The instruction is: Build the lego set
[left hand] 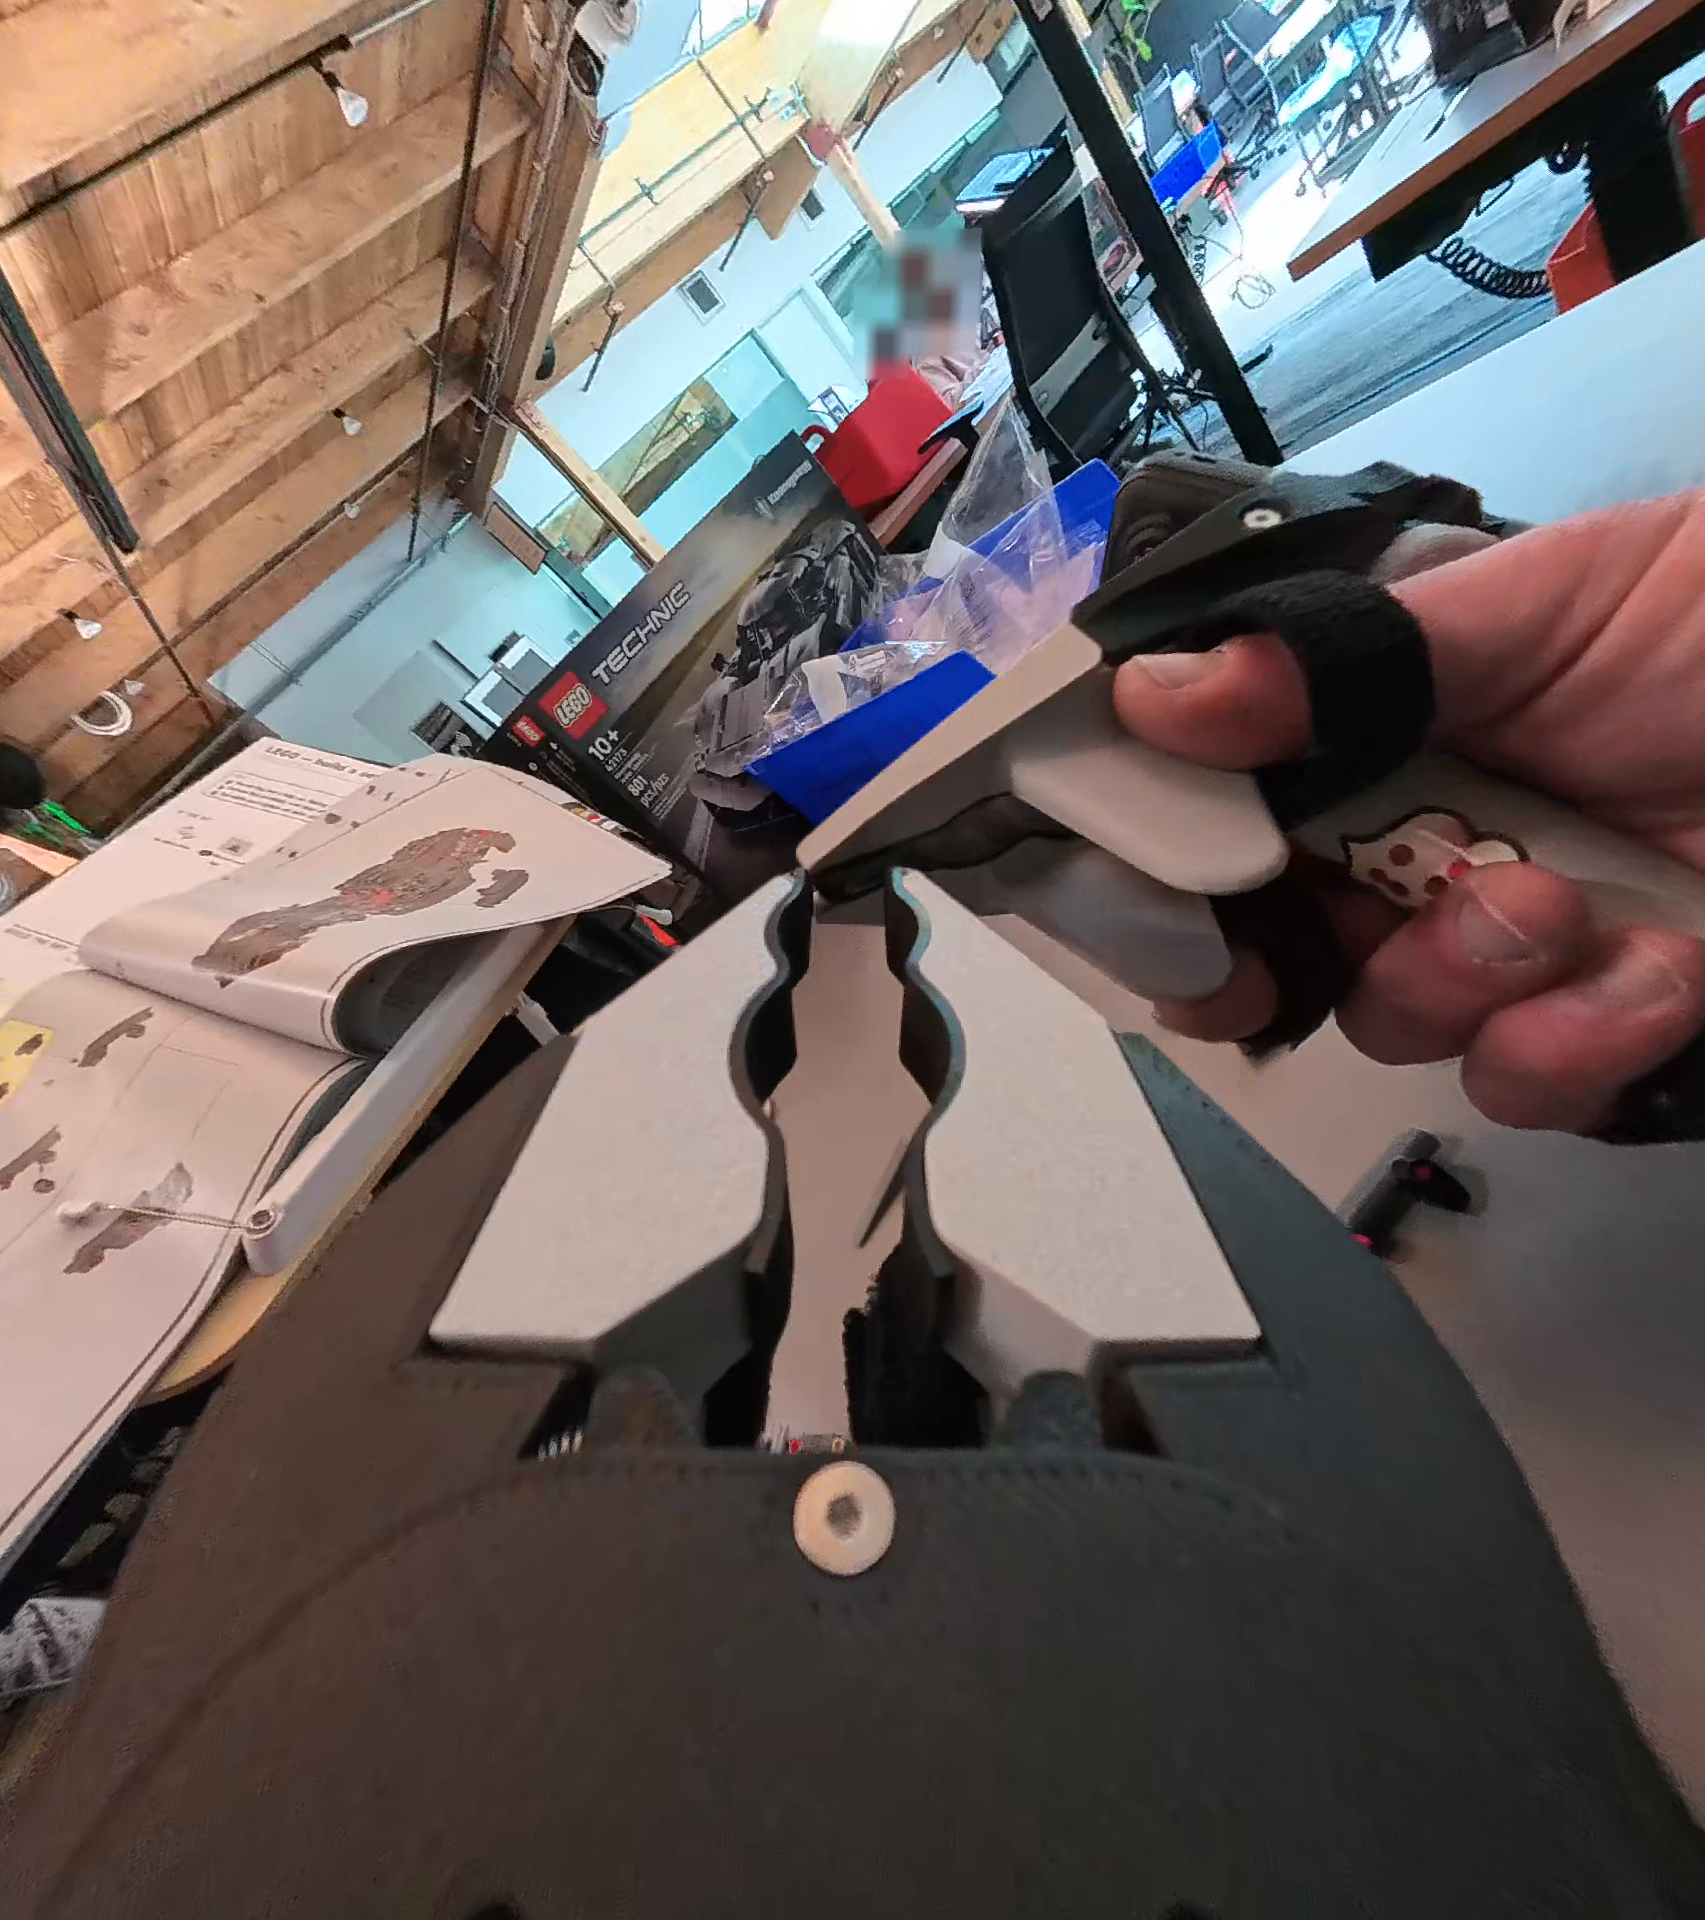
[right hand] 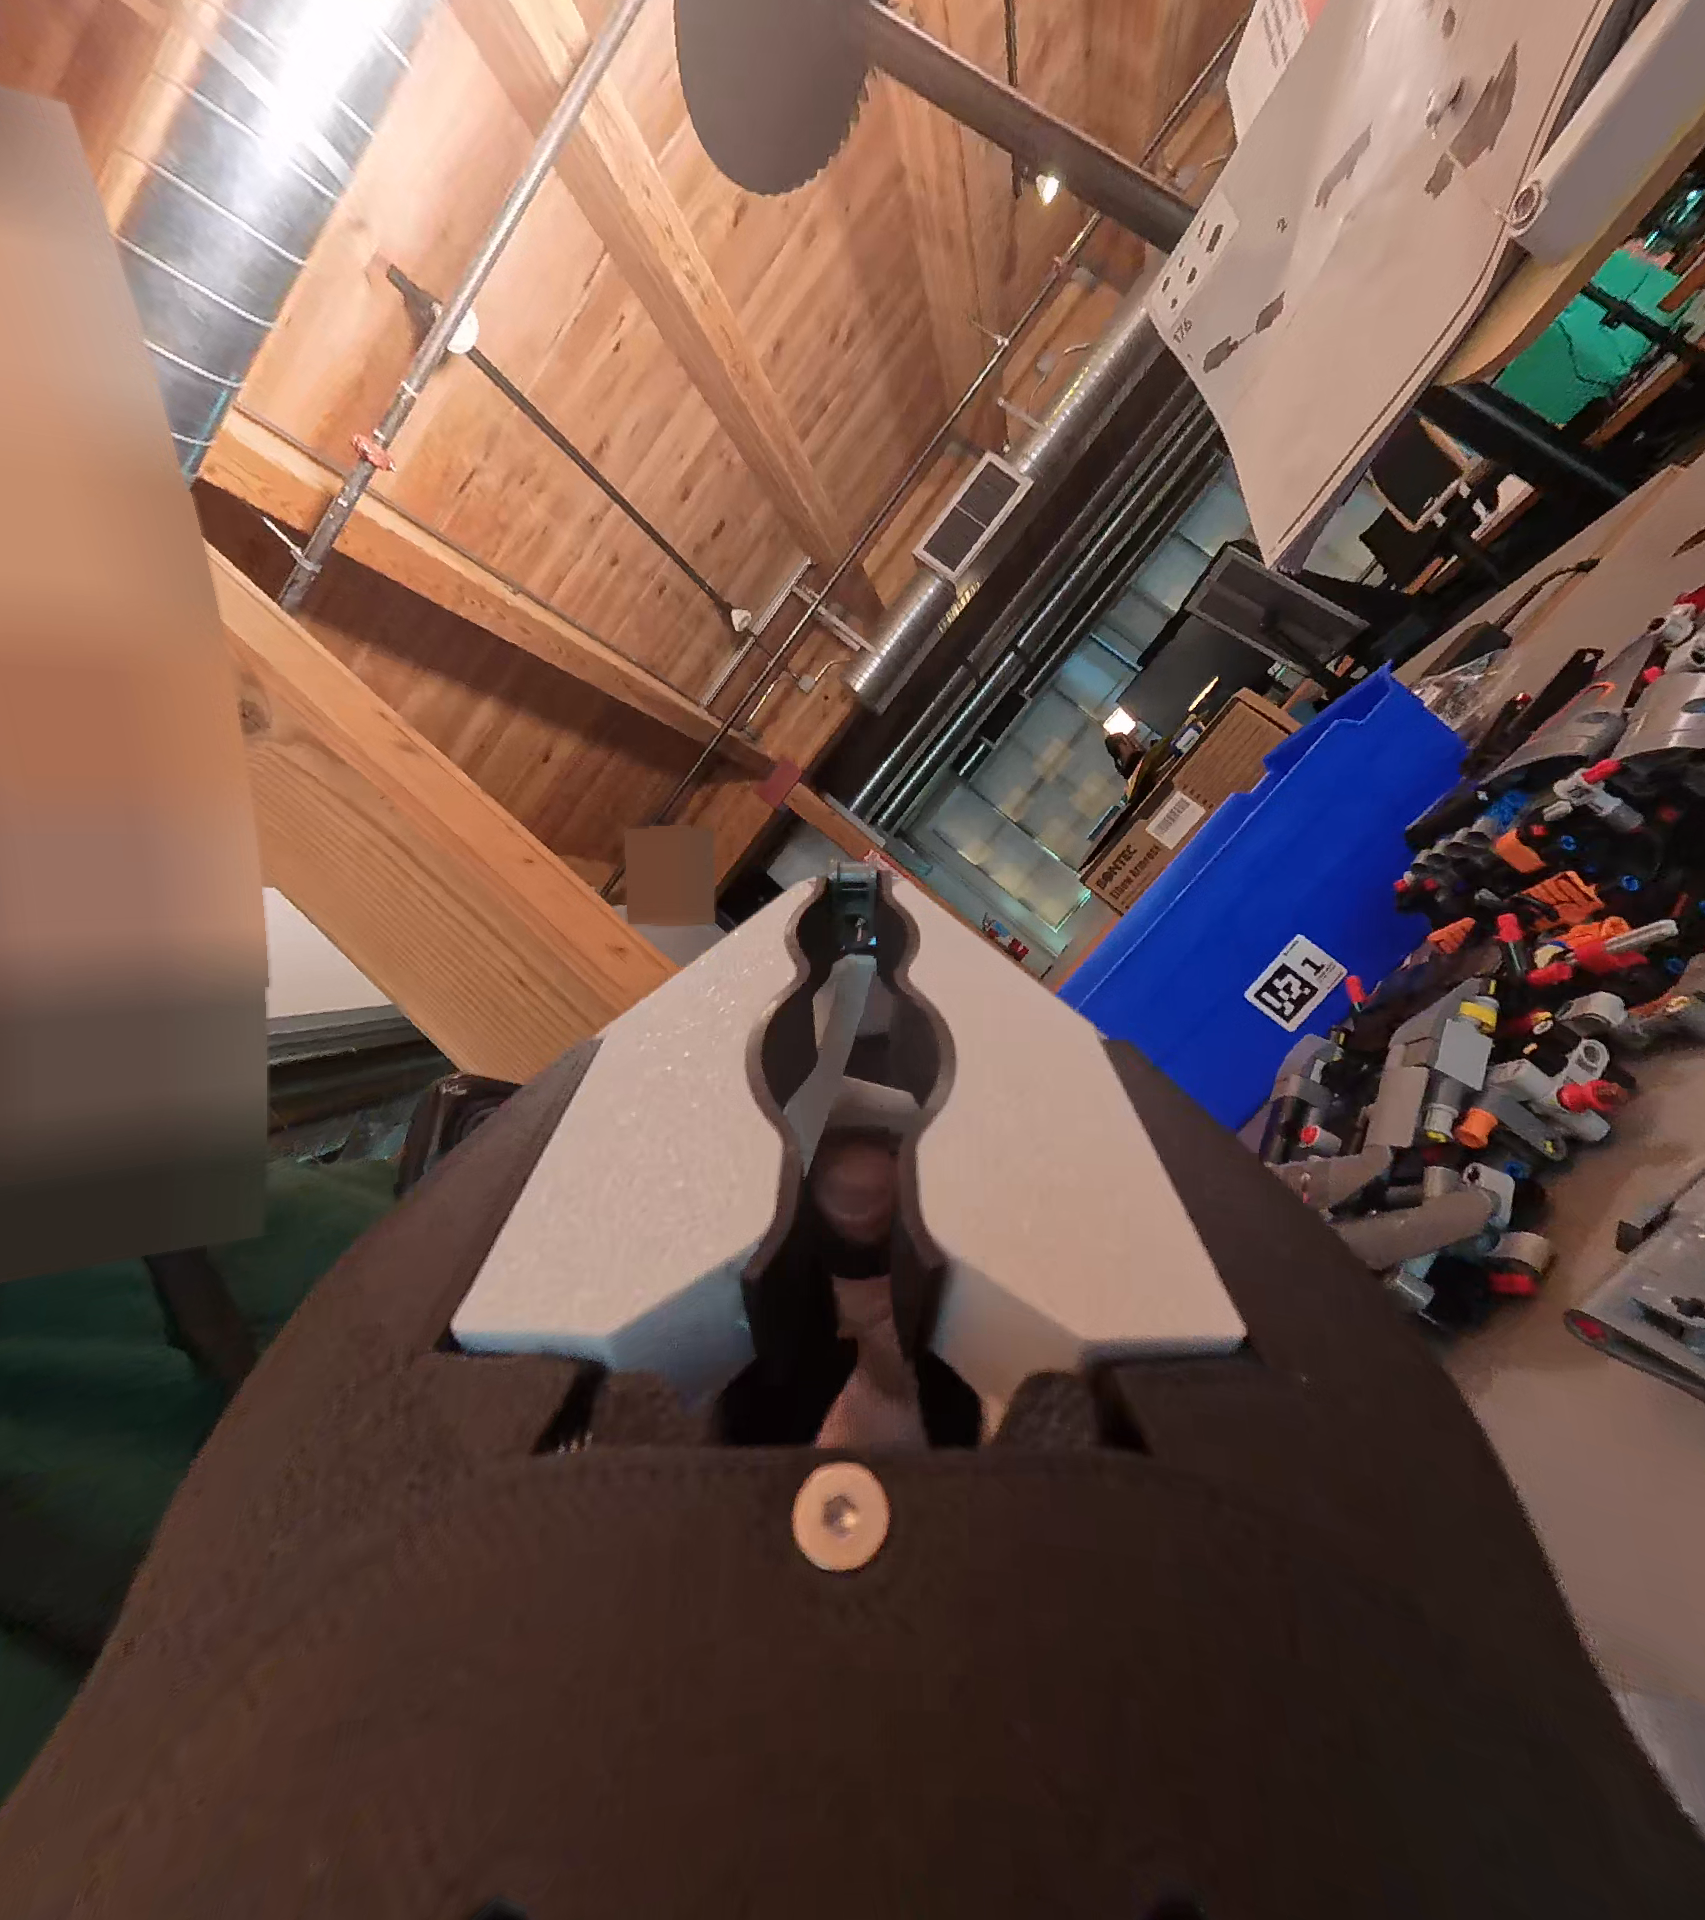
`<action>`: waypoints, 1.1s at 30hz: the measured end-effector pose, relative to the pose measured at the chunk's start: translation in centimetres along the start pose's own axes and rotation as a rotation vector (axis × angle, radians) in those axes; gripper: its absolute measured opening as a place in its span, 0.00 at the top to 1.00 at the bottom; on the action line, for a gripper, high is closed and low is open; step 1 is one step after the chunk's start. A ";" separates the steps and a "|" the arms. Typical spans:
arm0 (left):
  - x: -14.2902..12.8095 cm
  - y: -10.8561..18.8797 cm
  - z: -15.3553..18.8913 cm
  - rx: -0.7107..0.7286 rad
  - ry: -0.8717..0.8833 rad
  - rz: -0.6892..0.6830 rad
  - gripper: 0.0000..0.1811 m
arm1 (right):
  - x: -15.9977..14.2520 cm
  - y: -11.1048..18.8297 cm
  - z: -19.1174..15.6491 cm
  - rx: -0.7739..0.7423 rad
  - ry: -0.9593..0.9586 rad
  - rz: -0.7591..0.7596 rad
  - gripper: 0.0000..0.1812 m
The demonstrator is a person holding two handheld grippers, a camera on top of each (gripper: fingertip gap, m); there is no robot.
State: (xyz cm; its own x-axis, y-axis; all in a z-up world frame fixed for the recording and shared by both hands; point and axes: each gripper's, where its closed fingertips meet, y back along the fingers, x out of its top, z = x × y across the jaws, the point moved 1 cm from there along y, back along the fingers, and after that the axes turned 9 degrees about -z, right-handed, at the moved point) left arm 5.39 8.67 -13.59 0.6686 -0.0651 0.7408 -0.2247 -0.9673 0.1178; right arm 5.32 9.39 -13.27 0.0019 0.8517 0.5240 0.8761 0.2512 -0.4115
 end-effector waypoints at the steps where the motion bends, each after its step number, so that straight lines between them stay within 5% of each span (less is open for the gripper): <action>1: 0.1 -0.1 -0.2 0.007 0.000 0.002 0.94 | 0.2 -0.1 0.0 -0.001 0.000 0.016 0.97; 25: 0.3 -0.4 -1.9 -0.029 0.047 0.066 1.00 | 1.5 -1.0 -0.2 -0.002 0.020 0.046 0.97; 33: 0.2 -0.8 -1.7 0.016 0.107 0.070 0.87 | 2.3 -0.8 0.0 0.025 0.016 0.082 0.97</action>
State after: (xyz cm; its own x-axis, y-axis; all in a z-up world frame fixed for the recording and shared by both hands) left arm 4.54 9.85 -12.38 0.5717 -0.1063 0.8135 -0.2562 -0.9651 0.0540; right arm 4.68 11.13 -11.75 0.0812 0.8625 0.4996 0.8601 0.1926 -0.4723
